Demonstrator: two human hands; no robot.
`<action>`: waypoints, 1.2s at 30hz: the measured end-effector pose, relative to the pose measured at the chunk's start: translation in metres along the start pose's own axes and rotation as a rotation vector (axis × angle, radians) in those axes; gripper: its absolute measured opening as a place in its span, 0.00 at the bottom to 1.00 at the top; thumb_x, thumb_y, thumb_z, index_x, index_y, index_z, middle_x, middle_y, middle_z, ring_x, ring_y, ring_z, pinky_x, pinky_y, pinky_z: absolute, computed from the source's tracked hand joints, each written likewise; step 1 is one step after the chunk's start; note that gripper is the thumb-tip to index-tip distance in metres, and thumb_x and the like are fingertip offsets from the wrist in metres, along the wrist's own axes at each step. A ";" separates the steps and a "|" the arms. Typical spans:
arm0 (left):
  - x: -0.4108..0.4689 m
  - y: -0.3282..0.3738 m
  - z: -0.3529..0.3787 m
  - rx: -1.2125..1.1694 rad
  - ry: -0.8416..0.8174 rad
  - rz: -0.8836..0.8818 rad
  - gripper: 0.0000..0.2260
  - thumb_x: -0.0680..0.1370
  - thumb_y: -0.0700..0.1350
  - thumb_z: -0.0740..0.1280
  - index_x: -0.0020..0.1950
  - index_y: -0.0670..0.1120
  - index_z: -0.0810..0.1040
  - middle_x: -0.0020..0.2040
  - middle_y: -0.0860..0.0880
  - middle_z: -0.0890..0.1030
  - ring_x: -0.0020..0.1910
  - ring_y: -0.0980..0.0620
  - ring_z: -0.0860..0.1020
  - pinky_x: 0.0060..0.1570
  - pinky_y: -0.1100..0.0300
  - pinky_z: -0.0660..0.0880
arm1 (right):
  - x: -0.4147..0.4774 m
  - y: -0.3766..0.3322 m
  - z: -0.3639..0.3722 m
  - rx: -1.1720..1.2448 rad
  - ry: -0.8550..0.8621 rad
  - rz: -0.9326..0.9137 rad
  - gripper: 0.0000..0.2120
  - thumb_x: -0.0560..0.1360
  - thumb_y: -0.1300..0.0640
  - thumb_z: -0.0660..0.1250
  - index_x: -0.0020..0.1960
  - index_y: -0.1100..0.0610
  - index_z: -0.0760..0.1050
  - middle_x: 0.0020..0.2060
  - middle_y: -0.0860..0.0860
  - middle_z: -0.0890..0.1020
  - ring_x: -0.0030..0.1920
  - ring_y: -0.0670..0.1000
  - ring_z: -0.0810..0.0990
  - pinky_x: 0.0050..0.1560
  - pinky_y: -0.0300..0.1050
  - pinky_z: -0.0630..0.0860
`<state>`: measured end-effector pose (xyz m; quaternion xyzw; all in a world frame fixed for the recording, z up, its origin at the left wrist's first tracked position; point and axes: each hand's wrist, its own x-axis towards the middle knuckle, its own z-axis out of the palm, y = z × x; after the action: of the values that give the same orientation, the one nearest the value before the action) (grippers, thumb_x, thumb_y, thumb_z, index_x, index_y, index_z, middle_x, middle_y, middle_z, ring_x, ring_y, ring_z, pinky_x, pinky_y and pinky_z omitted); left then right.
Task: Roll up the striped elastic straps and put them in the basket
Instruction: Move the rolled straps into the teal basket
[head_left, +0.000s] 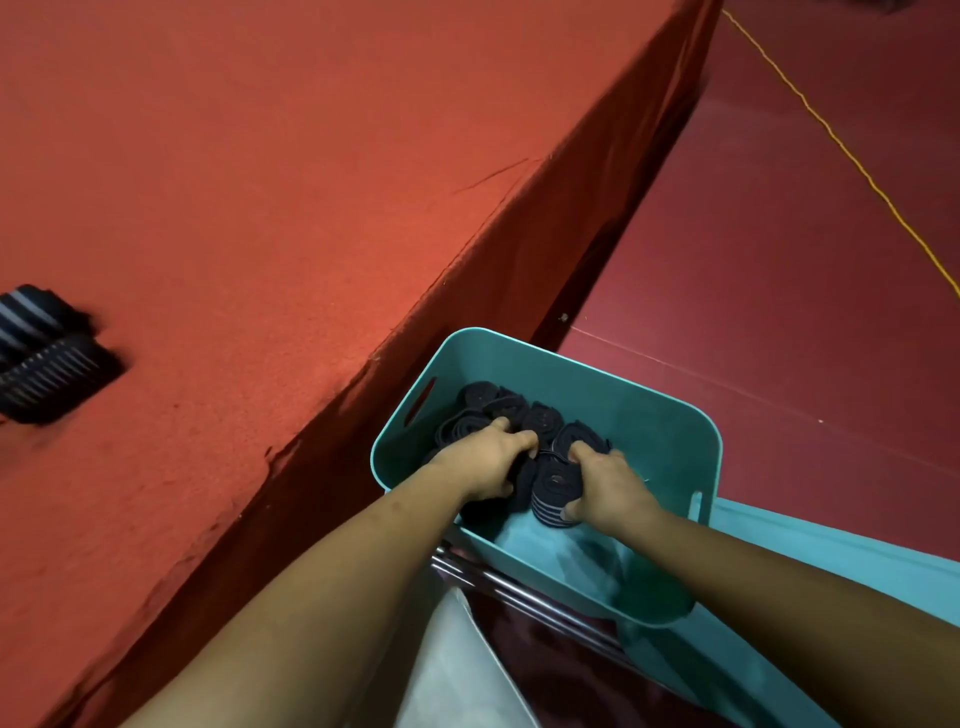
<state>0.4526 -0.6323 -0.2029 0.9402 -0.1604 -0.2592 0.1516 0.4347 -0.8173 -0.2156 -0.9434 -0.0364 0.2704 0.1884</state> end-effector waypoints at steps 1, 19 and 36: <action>0.002 -0.001 0.000 0.008 0.008 0.006 0.21 0.73 0.39 0.72 0.63 0.49 0.71 0.60 0.44 0.68 0.49 0.42 0.76 0.46 0.57 0.69 | 0.000 -0.001 0.003 -0.017 0.005 0.001 0.30 0.68 0.55 0.78 0.63 0.53 0.65 0.57 0.60 0.71 0.54 0.61 0.79 0.52 0.45 0.74; 0.011 -0.011 0.004 0.121 -0.036 -0.062 0.27 0.74 0.47 0.76 0.72 0.49 0.74 0.68 0.42 0.68 0.62 0.39 0.75 0.64 0.50 0.73 | 0.002 -0.003 0.013 0.033 0.025 0.048 0.27 0.72 0.56 0.74 0.64 0.59 0.62 0.57 0.63 0.77 0.56 0.61 0.78 0.49 0.47 0.73; -0.086 -0.027 -0.086 -0.204 0.395 -0.098 0.13 0.76 0.46 0.73 0.58 0.44 0.77 0.50 0.49 0.80 0.49 0.49 0.79 0.50 0.61 0.73 | -0.017 -0.045 -0.055 0.014 0.173 -0.043 0.27 0.74 0.47 0.67 0.66 0.62 0.67 0.61 0.63 0.73 0.62 0.65 0.73 0.61 0.53 0.74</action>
<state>0.4348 -0.5585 -0.1050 0.9592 -0.0549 -0.0919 0.2616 0.4504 -0.7972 -0.1469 -0.9609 -0.0382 0.1839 0.2034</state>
